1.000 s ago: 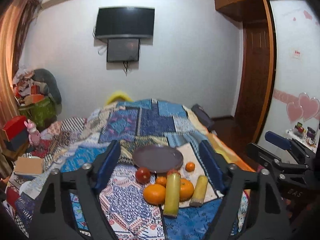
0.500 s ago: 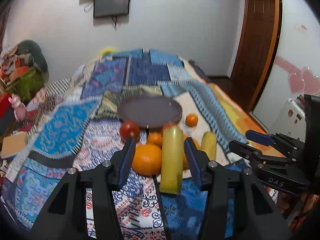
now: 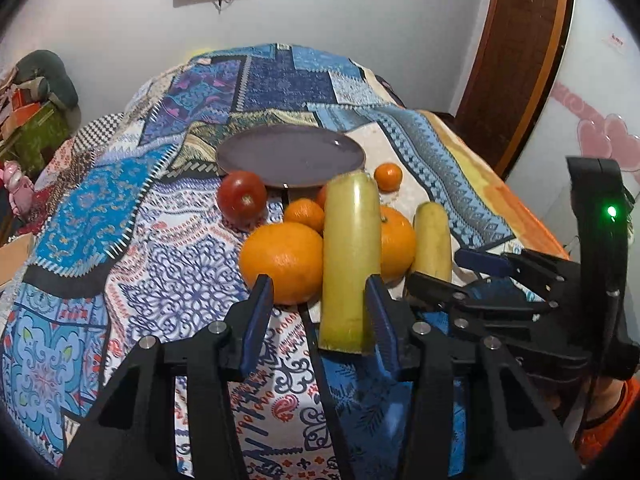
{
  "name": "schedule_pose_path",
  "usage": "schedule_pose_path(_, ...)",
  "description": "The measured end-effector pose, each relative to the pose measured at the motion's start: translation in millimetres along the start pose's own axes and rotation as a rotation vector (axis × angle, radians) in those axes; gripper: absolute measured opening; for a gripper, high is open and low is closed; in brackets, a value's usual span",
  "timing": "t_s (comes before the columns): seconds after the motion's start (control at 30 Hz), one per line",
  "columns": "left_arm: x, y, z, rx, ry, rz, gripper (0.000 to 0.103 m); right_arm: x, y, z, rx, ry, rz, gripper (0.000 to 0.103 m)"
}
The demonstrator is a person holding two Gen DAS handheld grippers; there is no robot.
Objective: Organize fruits
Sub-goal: 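Reach the left tool to the upright yellow cylinder while the right tool reaches the other cylinder, then close the left tool on one yellow cylinder while the right tool grasps the other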
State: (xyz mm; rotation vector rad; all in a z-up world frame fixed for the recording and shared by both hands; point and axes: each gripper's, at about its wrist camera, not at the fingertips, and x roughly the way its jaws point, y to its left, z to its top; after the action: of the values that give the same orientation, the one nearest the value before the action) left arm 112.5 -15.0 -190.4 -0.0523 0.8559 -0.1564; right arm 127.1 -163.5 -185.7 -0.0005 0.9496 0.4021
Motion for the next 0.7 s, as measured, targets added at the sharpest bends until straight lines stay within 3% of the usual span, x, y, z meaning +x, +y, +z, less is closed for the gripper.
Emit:
schedule_pose_path(0.17,7,-4,-4,0.010,0.021,-0.018,0.048,10,-3,-3,0.008,0.028,0.021,0.061)
schedule_pose_path(0.4,24,-9,-6,0.005,0.087,-0.043,0.048,-3,-19,-9,0.024,0.021,0.024,0.038)
schedule_pose_path(0.7,40,-20,-3,0.006,0.114,-0.040,0.048,-24,-50,-13,0.067,0.024,0.019,0.038)
